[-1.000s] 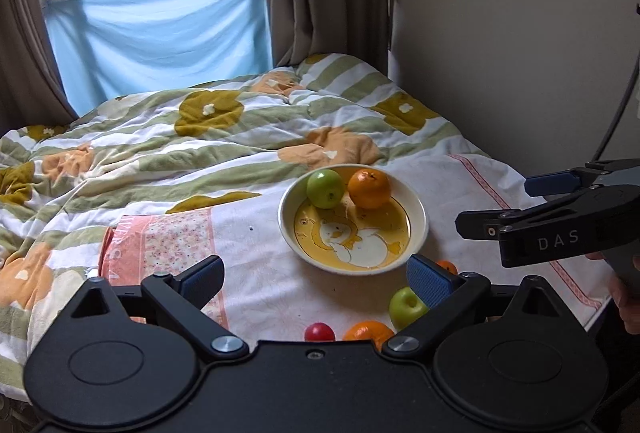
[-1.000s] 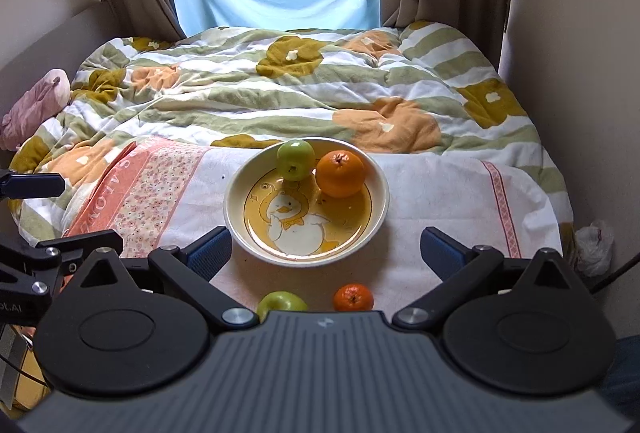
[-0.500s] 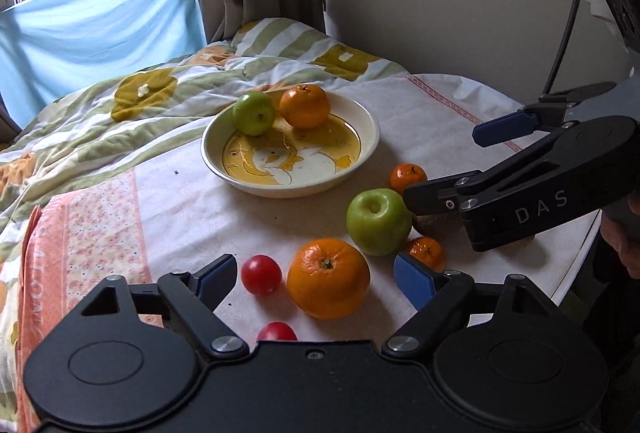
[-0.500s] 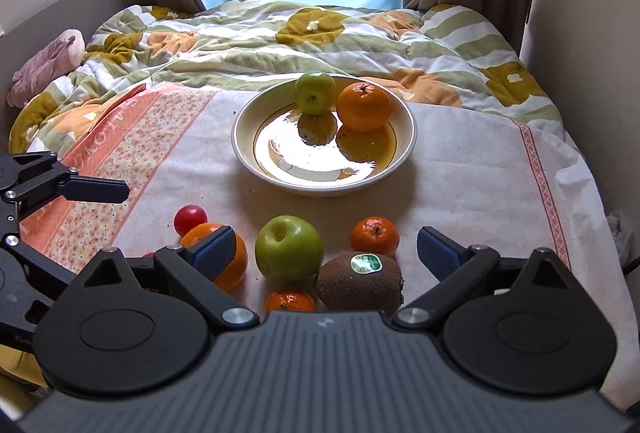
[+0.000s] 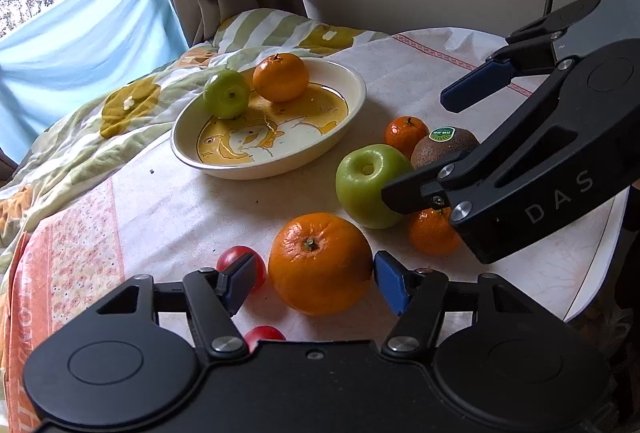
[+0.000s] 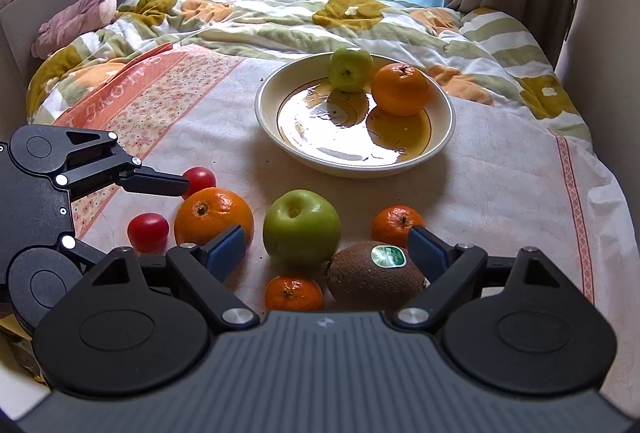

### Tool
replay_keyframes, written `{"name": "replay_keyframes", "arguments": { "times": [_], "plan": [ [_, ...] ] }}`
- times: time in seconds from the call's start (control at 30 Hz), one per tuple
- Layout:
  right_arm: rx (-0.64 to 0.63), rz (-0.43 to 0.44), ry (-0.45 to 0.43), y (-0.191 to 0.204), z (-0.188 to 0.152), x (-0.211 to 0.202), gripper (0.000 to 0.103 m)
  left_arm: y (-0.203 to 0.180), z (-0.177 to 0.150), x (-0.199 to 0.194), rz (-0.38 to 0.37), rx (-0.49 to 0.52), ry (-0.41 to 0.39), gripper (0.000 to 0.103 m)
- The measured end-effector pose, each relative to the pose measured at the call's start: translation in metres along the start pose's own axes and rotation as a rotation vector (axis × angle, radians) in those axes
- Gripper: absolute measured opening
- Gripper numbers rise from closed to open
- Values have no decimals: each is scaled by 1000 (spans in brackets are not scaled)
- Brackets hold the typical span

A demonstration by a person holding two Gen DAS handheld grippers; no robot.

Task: Organize fruits
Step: 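Grasp a second green apple with the right tool while the left tool grasps another orange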

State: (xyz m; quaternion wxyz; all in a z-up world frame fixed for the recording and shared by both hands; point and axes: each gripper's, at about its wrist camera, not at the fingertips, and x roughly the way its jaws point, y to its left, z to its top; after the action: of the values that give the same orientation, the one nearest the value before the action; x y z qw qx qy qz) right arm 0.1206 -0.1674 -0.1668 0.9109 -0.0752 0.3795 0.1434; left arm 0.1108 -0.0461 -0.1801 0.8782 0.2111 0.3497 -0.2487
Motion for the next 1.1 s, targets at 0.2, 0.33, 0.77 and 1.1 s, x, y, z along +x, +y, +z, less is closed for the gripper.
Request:
{"name": "replay_keyframes", "arguments": {
  "times": [0.2, 0.33, 0.77, 1.1],
  "plan": [
    [-44, 19, 12, 4, 3, 7, 96, -5, 2, 9, 5, 25, 18, 65],
    [-49, 27, 22, 4, 4, 10, 96, -6, 2, 12, 9, 36, 18, 65],
    [-87, 43, 63, 4, 9, 23, 86, -6, -4, 3, 13, 23, 35, 64],
    [-108, 57, 100, 10, 10, 40, 79, -2, -9, -8, 11, -51, 33, 64]
  ]
}}
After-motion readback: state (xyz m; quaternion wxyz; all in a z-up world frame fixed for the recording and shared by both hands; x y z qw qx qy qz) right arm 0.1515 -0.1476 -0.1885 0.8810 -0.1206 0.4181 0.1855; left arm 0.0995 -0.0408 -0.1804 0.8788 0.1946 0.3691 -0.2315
